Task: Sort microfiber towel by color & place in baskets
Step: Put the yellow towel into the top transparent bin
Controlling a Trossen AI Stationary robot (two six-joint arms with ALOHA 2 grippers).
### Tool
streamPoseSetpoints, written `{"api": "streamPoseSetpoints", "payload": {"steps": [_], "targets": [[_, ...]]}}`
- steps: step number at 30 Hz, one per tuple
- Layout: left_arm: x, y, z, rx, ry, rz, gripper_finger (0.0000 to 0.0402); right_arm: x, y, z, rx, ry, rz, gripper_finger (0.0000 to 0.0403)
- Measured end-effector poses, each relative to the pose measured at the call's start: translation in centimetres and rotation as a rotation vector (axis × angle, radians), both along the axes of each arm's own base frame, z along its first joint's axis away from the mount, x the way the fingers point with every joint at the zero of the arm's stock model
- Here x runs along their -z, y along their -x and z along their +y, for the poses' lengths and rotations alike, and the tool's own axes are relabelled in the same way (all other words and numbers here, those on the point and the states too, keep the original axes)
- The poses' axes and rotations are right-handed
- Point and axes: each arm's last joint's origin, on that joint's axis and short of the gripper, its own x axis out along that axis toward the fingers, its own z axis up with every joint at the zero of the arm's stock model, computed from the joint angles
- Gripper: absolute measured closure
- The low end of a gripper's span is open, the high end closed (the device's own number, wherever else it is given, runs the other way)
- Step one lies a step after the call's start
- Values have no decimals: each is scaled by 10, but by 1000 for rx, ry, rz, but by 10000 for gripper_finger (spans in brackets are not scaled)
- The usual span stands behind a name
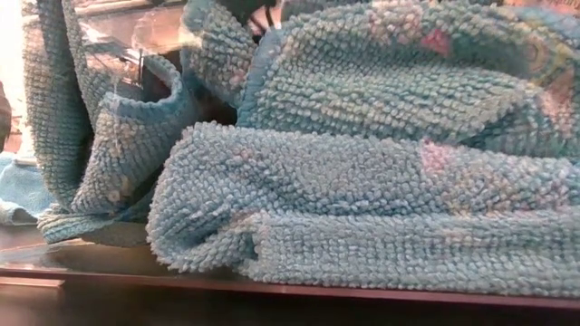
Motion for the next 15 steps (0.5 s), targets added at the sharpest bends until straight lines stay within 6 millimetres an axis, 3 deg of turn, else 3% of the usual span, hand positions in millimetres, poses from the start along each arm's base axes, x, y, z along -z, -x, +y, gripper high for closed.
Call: {"api": "streamPoseSetpoints", "payload": {"steps": [8,15], "targets": [[22,8,-19,41,47,-15,116,21,15,-47,145,-118,130,403],[17,8,-40,107,85,-104,116,58,10,-78,189,-228,226,402]]}}
